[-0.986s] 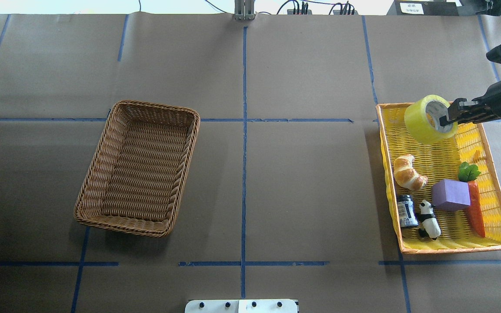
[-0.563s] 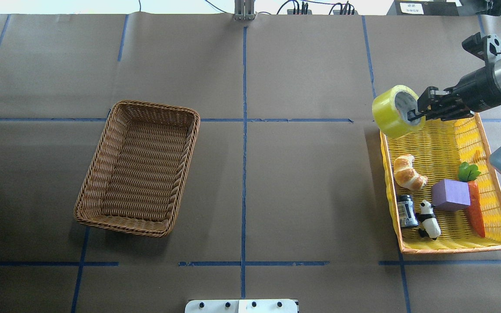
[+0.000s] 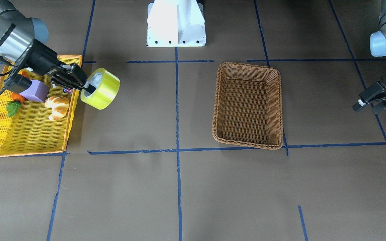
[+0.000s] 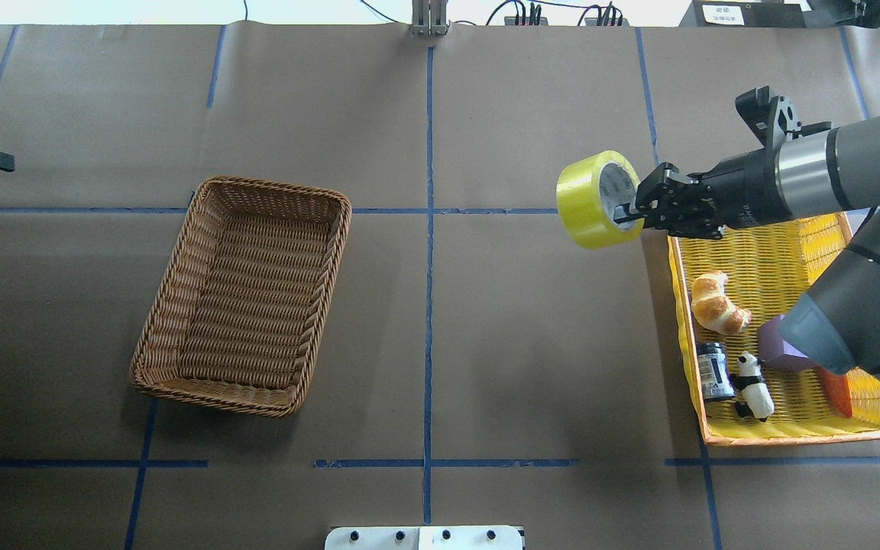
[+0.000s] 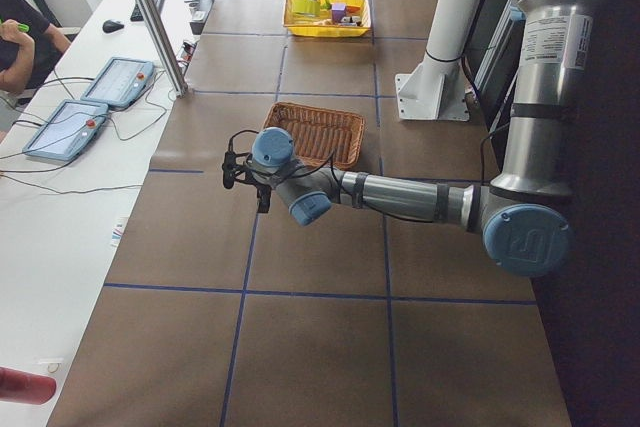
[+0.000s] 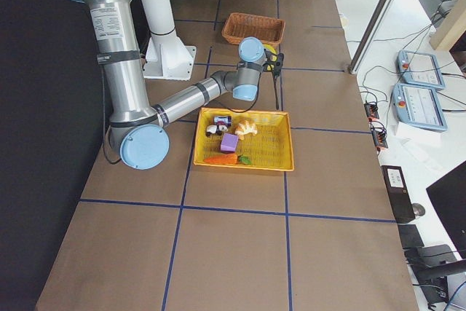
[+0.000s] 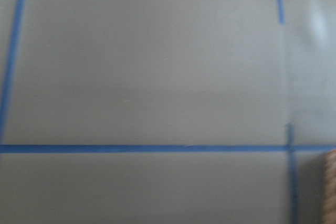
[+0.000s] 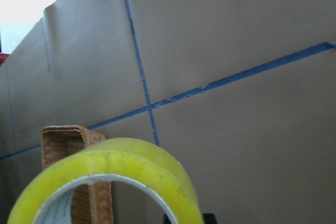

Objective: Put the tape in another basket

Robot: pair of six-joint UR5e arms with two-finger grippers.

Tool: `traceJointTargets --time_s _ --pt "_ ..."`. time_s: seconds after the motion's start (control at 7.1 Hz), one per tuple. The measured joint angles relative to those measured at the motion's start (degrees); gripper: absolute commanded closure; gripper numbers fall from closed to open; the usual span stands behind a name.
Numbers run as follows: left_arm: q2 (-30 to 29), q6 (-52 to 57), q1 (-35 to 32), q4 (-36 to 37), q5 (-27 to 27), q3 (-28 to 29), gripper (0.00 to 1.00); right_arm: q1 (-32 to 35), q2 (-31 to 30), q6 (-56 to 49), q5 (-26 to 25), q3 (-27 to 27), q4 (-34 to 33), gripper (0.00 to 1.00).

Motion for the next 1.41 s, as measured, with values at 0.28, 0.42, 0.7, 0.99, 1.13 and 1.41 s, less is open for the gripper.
traceJointTargets --time_s 0.28,0.42,0.7,0.99,1.13,1.41 --pt "-3.07 -19.96 4.23 -8.94 0.28 -2.23 0.00 -8.08 1.18 9.84 -10.87 0.07 10.10 0.99" --pt "-3.71 -27.57 5.55 -14.53 0.36 -2.67 0.00 -11.18 1.39 12.40 -13.92 0.00 14.33 0.99" --pt "-5.68 -43.72 9.29 -26.27 1.70 -3.07 0.00 -15.48 3.43 15.70 -17.92 0.03 18.42 1.00" --pt "-6.82 -60.17 14.43 -38.10 7.87 -4.45 0.00 -18.95 6.55 16.97 -20.42 0.18 19.36 1.00" --pt "-7.04 -65.94 16.50 -41.30 9.79 -6.33 0.00 -20.28 7.87 17.09 -20.63 0.28 19.50 1.00" --pt "-7.79 -73.58 20.68 -43.13 10.85 -11.55 0.00 -23.11 9.82 17.18 -20.54 1.09 19.57 1.00"
